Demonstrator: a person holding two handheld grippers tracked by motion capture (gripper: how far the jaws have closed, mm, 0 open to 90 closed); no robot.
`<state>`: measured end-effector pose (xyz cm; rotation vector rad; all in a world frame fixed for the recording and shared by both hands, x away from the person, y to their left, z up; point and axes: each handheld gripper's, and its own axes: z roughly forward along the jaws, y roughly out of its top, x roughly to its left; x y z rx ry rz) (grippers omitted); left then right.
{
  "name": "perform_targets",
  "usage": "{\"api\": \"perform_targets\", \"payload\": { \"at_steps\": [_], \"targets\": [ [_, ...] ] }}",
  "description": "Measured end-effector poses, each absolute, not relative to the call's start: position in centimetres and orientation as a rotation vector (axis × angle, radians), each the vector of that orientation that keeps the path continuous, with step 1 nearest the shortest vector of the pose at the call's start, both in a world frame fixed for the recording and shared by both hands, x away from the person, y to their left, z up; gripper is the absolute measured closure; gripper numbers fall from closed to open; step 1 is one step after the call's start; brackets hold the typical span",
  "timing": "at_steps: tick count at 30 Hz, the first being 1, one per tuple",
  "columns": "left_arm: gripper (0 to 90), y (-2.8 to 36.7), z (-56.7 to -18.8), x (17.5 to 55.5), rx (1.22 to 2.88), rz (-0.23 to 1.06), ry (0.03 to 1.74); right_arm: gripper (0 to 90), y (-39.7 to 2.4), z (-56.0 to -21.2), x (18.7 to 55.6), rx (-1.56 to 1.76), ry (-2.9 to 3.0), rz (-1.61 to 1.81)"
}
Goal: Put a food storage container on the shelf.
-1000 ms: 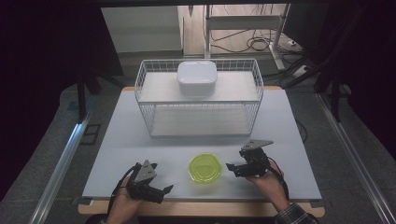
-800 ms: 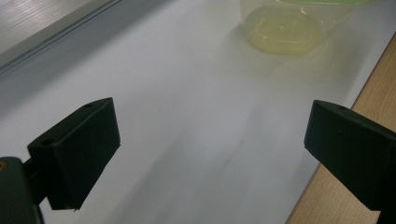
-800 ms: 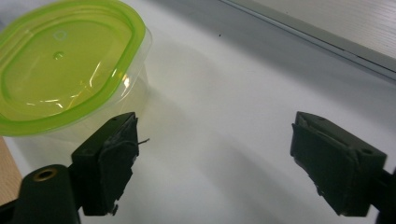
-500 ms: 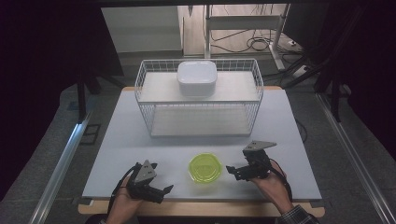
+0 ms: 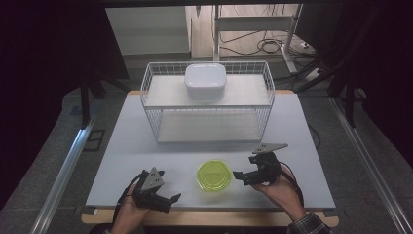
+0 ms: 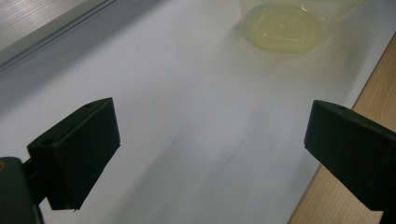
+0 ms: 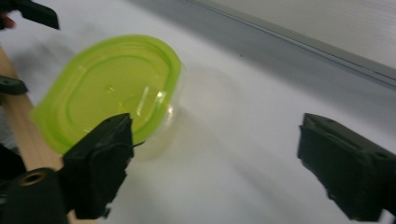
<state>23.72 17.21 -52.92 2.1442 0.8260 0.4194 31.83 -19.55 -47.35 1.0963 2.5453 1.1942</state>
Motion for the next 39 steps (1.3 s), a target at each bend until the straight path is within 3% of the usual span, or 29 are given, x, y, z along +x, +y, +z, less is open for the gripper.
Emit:
{"api": "perform_targets", "payload": {
  "at_steps": [5, 29, 39],
  "targets": [
    [3.1, 17.2, -52.9, 23.7, 2.147, 0.422, 0.826, 30.7, -18.9, -47.2, 32.4, 1.139, 2.608, 1.287],
    [3.1, 17.1, -53.0, 23.7, 2.16, 0.424, 0.816, 79.0, -17.2, -49.4, 35.5, 1.477, 2.768, 1.397],
    [3.1, 17.1, -53.0, 23.7, 2.161, 0.428, 0.813, 81.7, -17.6, -49.4, 35.7, 1.556, 2.8, 1.502]
  ]
}}
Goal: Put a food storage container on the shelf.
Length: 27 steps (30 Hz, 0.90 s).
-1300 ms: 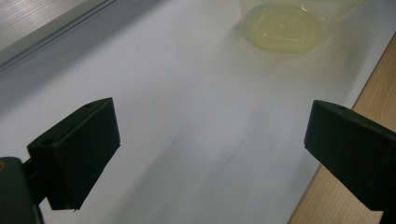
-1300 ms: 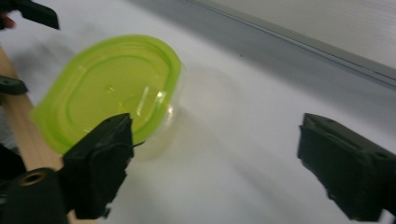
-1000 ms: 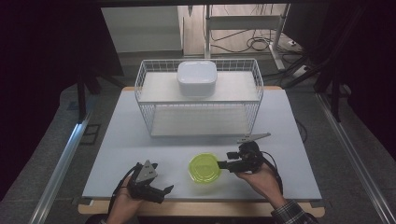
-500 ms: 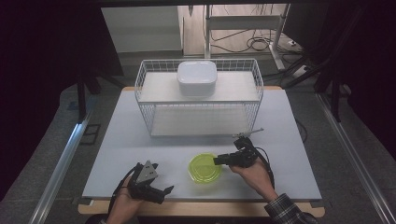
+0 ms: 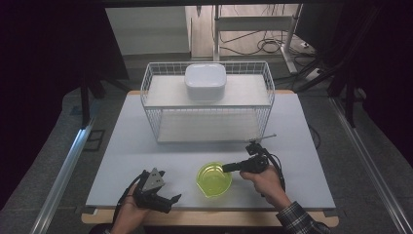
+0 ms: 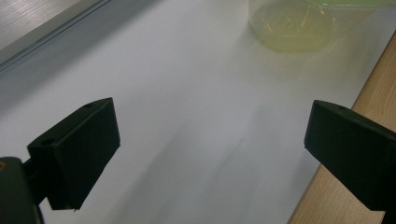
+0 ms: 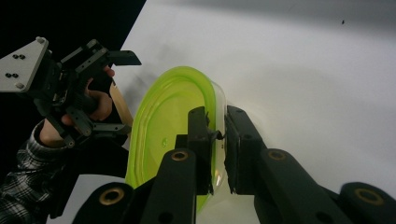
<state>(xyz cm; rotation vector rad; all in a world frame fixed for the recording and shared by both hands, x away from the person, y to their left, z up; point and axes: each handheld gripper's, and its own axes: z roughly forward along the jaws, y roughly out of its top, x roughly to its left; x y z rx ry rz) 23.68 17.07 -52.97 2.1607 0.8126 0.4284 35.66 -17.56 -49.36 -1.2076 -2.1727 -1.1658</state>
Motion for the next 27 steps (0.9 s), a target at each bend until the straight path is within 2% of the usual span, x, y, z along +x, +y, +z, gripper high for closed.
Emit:
{"api": "perform_targets", "payload": {
  "at_steps": [13, 27],
  "targets": [
    [3.1, 17.2, -52.9, 23.7, 2.152, 0.435, 0.818, 81.9, -18.7, -47.8, 35.9, -1.223, -2.149, -1.265],
    [3.1, 17.3, -52.8, 23.7, 2.138, 0.436, 0.826, 81.9, -19.2, -43.1, 36.4, -1.197, -2.124, -1.399]
  ]
}}
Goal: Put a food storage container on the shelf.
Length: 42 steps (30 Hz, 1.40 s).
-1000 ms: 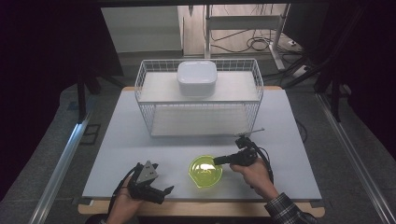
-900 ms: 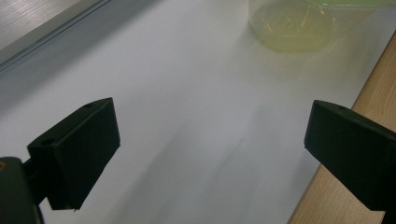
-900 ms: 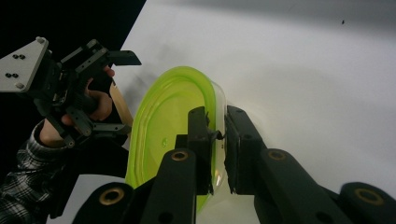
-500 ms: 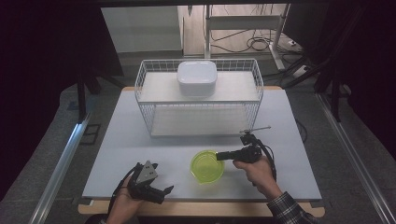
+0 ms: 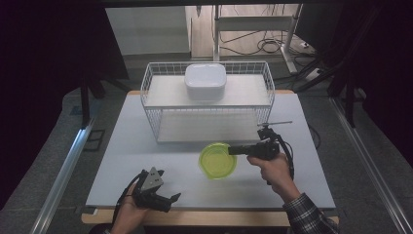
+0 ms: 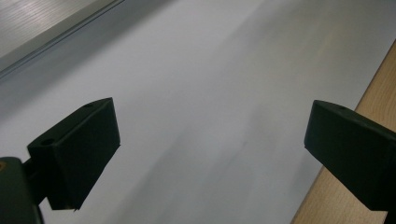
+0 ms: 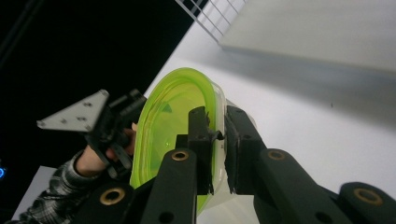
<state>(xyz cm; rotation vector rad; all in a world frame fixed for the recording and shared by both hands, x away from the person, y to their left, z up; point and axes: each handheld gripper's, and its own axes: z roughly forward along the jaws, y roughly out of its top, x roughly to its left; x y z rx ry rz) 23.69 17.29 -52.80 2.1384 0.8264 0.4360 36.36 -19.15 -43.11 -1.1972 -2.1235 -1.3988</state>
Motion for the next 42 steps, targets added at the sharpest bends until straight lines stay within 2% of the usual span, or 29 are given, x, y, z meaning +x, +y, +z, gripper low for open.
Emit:
{"api": "perform_targets", "payload": {
  "at_steps": [23, 42],
  "targets": [
    [3.1, 17.3, -52.8, 23.8, 2.145, 0.436, 0.822, 82.0, -18.9, -35.1, 38.8, -1.185, -2.098, -1.565],
    [3.1, 17.2, -52.9, 23.8, 2.145, 0.431, 0.822, 82.0, -18.5, -31.5, 40.0, -1.187, -2.072, -1.63]
  ]
}}
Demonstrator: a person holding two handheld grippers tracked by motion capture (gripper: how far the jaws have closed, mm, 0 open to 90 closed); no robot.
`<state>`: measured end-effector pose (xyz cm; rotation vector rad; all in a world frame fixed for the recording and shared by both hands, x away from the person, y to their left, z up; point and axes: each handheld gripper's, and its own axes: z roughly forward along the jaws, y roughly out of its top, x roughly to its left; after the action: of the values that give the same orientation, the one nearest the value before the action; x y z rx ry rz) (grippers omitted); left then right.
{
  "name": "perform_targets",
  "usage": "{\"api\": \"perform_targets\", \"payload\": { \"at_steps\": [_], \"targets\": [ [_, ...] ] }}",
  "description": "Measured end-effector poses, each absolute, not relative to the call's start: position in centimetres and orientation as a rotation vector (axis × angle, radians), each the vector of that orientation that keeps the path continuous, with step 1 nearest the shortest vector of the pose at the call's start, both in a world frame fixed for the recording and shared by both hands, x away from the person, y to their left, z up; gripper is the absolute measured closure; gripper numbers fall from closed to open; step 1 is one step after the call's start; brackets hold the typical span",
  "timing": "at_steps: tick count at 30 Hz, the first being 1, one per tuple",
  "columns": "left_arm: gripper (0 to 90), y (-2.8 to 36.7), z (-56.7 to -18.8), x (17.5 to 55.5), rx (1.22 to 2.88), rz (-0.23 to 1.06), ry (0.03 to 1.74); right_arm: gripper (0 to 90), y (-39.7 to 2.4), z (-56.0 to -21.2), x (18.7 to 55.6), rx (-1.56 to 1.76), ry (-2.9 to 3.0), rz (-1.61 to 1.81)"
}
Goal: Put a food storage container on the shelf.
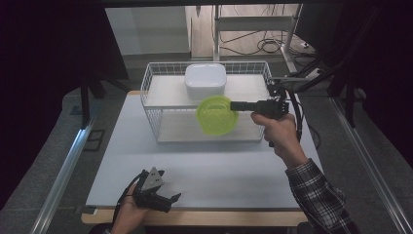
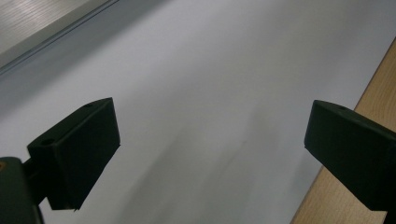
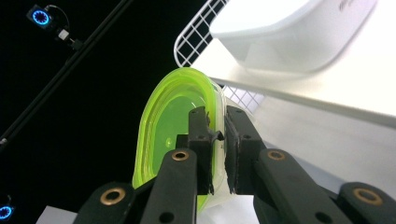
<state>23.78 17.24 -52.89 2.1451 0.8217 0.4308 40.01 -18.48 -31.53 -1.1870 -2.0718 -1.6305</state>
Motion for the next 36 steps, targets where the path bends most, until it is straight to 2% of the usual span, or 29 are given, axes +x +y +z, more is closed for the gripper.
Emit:
{"api": "perform_targets", "payload": {
  "at_steps": [23, 36],
  "targets": [
    [3.1, 17.2, -52.8, 23.7, 2.142, 0.419, 0.815, 82.1, -14.9, -25.8, 43.3, -1.282, -2.043, -1.759],
    [3.1, 17.1, -52.8, 23.6, 2.148, 0.418, 0.803, 82.0, -13.7, -25.0, 46.5, -1.45, -1.994, -1.826]
  ]
}}
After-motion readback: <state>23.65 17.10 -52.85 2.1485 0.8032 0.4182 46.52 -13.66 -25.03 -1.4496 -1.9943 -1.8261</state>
